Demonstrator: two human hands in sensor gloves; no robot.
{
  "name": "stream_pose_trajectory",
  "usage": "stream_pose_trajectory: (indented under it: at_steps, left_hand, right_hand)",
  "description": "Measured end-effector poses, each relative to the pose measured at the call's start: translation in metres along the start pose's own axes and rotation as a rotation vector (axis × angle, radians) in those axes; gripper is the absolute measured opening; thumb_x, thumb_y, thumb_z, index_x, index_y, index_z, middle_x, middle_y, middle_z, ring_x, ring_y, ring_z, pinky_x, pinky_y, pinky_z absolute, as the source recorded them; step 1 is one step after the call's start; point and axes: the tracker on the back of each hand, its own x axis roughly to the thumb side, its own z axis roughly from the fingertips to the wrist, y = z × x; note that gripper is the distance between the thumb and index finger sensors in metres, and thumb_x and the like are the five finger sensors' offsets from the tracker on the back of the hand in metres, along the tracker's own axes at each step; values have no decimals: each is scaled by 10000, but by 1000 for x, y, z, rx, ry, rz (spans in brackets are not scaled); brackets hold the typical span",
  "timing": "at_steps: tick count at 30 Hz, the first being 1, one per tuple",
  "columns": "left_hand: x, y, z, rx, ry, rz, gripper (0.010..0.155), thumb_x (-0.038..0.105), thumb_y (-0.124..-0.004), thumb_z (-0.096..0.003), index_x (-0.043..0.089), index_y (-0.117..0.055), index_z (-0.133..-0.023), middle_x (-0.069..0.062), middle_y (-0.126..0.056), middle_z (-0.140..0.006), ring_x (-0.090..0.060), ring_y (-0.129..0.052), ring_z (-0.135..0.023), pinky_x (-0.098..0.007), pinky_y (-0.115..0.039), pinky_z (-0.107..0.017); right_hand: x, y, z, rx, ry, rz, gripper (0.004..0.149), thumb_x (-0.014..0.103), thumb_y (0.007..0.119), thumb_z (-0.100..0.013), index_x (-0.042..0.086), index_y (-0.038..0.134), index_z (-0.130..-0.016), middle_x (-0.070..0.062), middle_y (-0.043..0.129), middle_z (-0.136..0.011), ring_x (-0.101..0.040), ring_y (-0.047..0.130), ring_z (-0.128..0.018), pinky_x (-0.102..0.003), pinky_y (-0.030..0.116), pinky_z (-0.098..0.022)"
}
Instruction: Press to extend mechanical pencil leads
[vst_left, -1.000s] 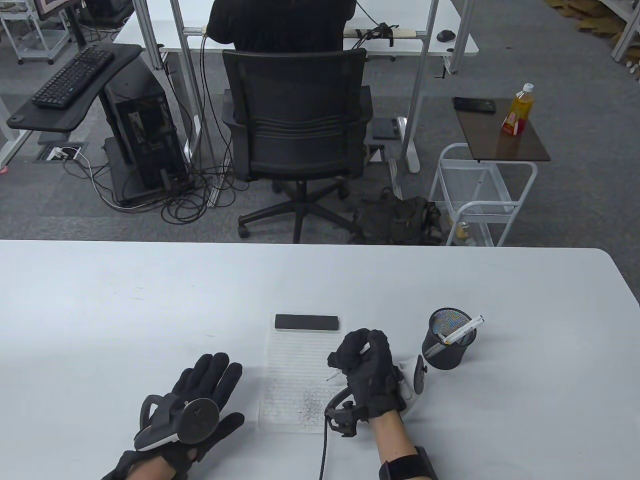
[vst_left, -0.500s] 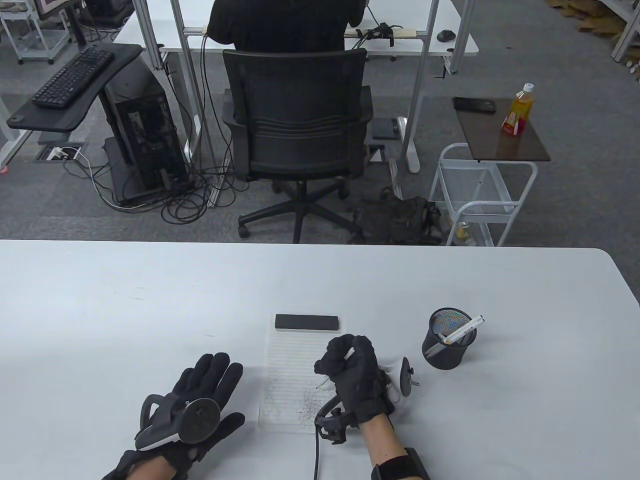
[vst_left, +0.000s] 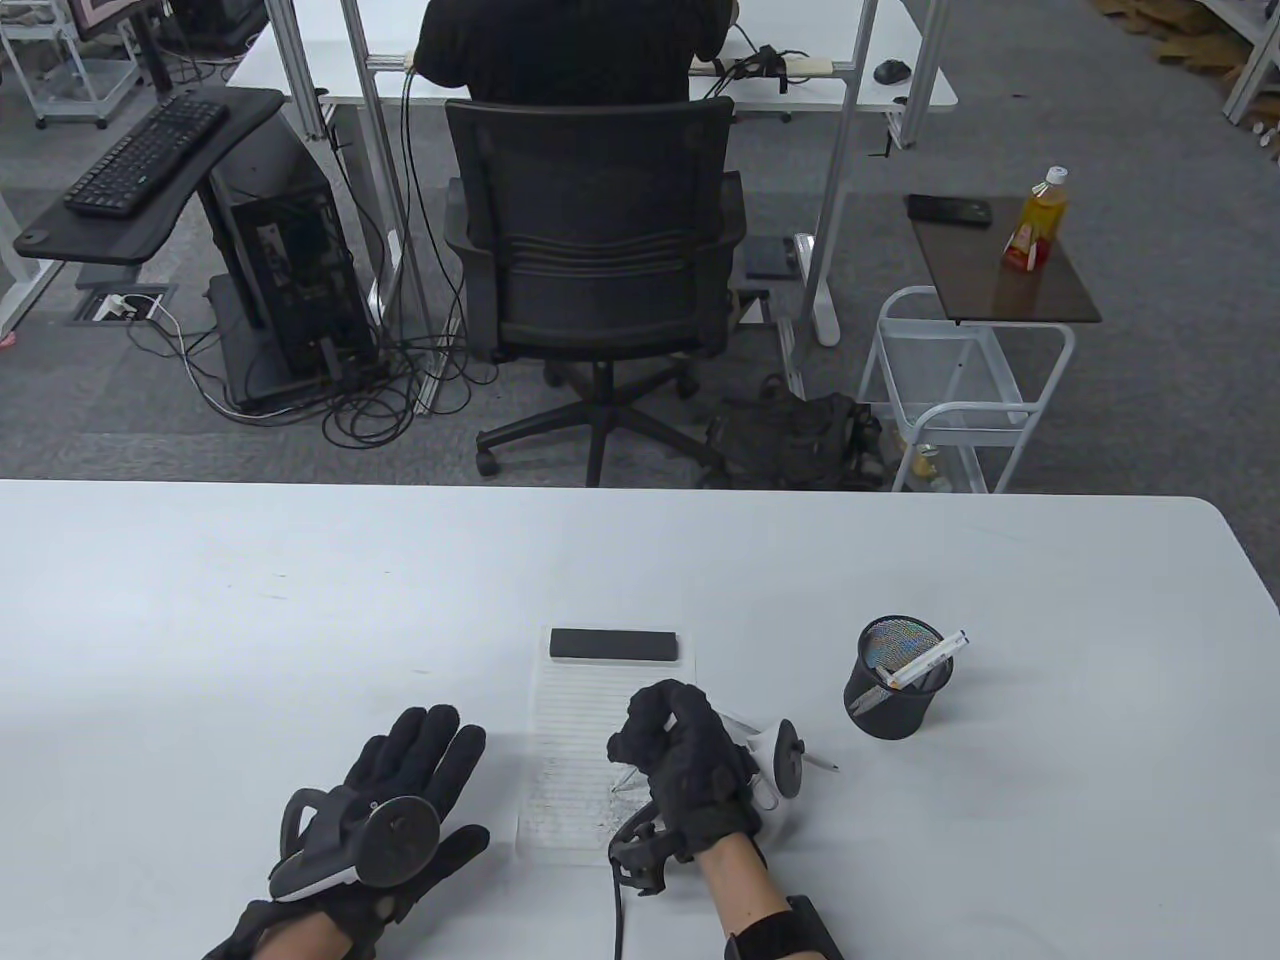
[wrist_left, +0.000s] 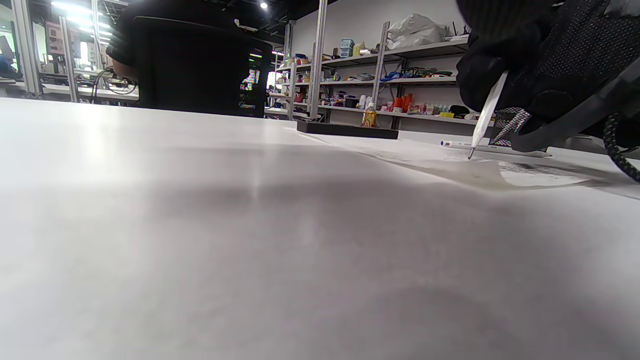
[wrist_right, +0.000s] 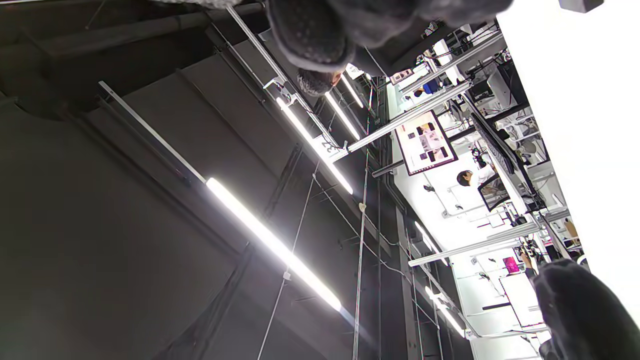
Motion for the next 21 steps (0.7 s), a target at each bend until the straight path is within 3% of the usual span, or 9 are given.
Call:
stream_pose_trajectory:
  at_steps: [21]
  left_hand:
    - [0,0,0,2,2,3,889,641,-664,-446,251,-276,-1145,-122,-253,-1203,-460,-336,-1114,-638,-428,-764]
  right_hand:
    - [-2,3,-1,16,-6,61,493,460,609,-595,58,879,-689,-96,862,-463,-387,851,-366,-674,724,-441]
